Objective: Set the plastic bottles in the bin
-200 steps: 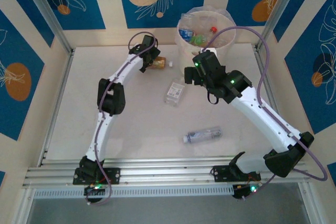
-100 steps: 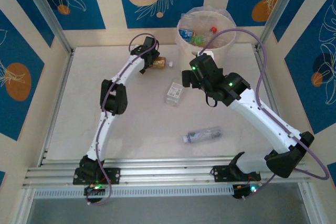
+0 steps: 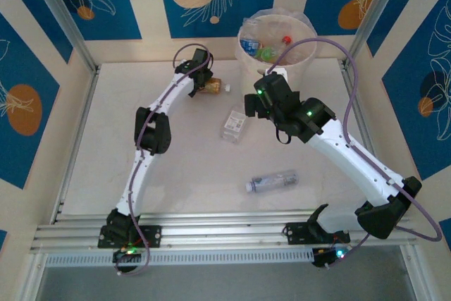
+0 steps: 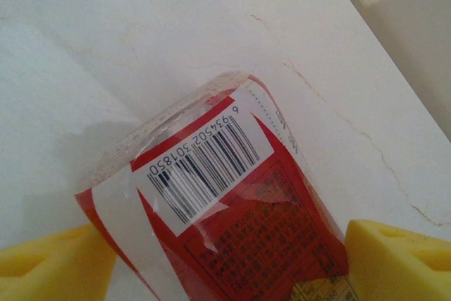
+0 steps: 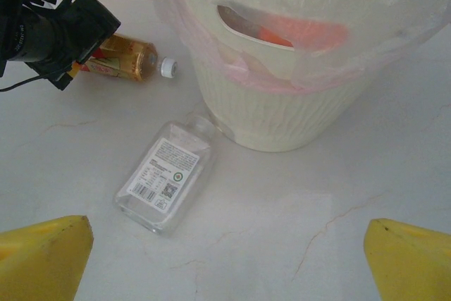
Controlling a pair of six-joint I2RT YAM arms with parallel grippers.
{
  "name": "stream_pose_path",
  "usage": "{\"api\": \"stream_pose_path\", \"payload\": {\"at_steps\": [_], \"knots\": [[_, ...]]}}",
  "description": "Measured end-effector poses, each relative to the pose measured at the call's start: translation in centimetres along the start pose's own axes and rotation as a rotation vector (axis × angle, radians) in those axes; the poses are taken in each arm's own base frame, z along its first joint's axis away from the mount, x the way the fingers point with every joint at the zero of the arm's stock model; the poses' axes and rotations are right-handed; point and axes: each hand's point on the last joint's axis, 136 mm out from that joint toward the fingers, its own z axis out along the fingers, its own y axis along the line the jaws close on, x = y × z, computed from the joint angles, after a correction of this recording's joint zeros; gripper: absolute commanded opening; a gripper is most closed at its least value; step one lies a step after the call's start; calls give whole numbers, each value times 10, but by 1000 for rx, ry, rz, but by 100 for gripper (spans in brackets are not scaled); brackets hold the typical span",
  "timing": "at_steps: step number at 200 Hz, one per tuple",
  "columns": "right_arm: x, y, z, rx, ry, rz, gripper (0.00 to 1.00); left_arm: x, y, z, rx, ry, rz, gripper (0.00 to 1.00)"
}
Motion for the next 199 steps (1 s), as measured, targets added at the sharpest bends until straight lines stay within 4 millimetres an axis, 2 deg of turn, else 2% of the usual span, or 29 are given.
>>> {"api": "stream_pose_path", "payload": {"at_steps": [61,132,151,162,172,179,199], "knots": [[-1,-1,0,8,-4,4,99,-5,3,-3,-12,-2,86,80],[-1,-2,0,16,-8,8,99,-7,25,-18,-19,115,320,82],[-1,-2,0,16,-8,8,99,-4,30,-22,-8,158,374,86],[-1,-2,0,16,-8,8,99,-1,34,-25,-5,181,405,92],[-1,-2,0,16,-8,8,99,3,38,-28,-5,204,430,94],[-1,-2,0,16,-8,8,99,5,41,-31,-4,217,448,99],[-2,-2,1,16,-8,8,99,12,53,-40,-14,250,479,99]]}}
